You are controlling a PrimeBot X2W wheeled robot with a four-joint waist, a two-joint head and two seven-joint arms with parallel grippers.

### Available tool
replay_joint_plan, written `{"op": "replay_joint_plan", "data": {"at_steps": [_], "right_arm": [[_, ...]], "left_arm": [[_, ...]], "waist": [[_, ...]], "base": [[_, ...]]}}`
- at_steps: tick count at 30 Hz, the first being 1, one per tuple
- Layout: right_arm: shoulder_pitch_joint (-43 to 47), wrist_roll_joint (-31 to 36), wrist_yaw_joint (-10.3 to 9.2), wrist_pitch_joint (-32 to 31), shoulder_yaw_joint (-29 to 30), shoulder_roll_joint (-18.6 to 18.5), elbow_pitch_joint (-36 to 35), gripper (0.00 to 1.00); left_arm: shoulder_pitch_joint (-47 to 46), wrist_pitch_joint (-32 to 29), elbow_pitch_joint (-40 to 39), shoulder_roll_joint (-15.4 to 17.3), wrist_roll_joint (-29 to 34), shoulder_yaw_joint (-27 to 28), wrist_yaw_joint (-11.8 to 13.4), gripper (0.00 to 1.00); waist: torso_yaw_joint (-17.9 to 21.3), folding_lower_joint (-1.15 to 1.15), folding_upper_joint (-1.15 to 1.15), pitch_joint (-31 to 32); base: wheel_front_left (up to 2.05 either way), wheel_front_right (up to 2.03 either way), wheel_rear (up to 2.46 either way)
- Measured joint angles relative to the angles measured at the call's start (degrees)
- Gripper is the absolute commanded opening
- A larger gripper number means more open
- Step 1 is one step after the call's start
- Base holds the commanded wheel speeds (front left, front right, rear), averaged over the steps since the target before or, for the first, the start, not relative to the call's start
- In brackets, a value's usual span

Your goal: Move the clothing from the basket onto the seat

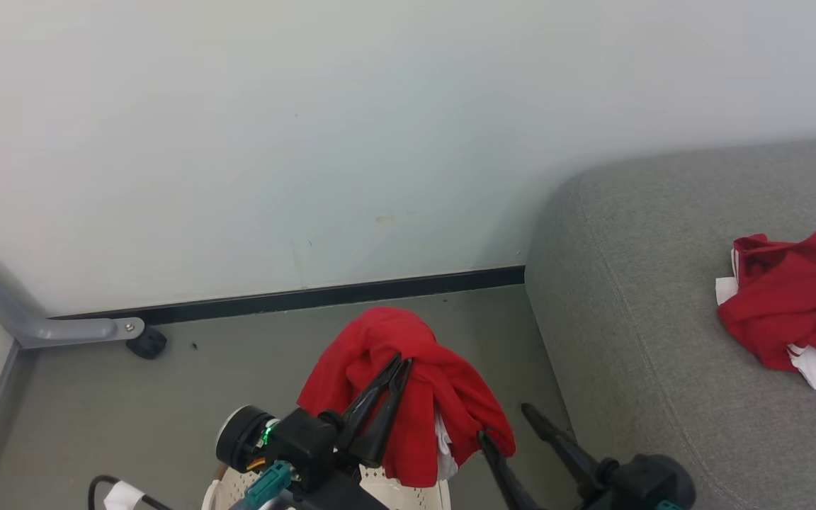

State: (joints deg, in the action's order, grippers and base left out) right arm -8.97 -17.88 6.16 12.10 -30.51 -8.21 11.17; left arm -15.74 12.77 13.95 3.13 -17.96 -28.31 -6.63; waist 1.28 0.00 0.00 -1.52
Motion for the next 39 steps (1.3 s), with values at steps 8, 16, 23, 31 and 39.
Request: {"op": "replay_joint_plan", "data": {"at_steps": [8,16,23,31,39], "right_arm": [[-4.77,0.10,0.52,-1.57,-5.16,1.96,1.57,1.00],[-9.85,-0.24,0.90,-3.13,-8.62,2.68,6.47,1.00],[-12.89,-1.38,0.91,-3.47,-10.49,3.01,10.09,0.00],[-14.69,-4.11,0.91,-2.87,-13.06,3.23,12.26,0.00],[-16.67,-5.57,0.91,-1.85,-13.33,2.94,14.06,0.00]], "left_arm": [[1.00,-1.35,-1.86,0.02,-0.01,-1.08,0.00,0.00],[0.91,-2.60,-3.05,0.04,-0.04,-2.72,-0.01,0.00],[0.85,-3.18,-3.81,0.04,-0.14,-3.11,-0.01,0.00],[0.91,-3.83,-4.12,0.07,-0.37,-2.96,0.00,0.00],[0.92,-4.45,-4.70,0.08,-0.37,-2.76,0.09,0.66]], "waist": [[-0.65,0.00,0.00,-0.12],[-2.22,0.00,0.00,-0.56],[-3.39,0.00,0.00,-1.00],[-3.71,0.00,0.00,-1.33],[-3.41,0.00,0.00,-1.67]], "base": [[0.00,0.00,0.00],[0.00,0.00,0.00],[0.00,0.00,0.00],[0.00,0.00,0.00],[0.00,0.00,0.00]]}}
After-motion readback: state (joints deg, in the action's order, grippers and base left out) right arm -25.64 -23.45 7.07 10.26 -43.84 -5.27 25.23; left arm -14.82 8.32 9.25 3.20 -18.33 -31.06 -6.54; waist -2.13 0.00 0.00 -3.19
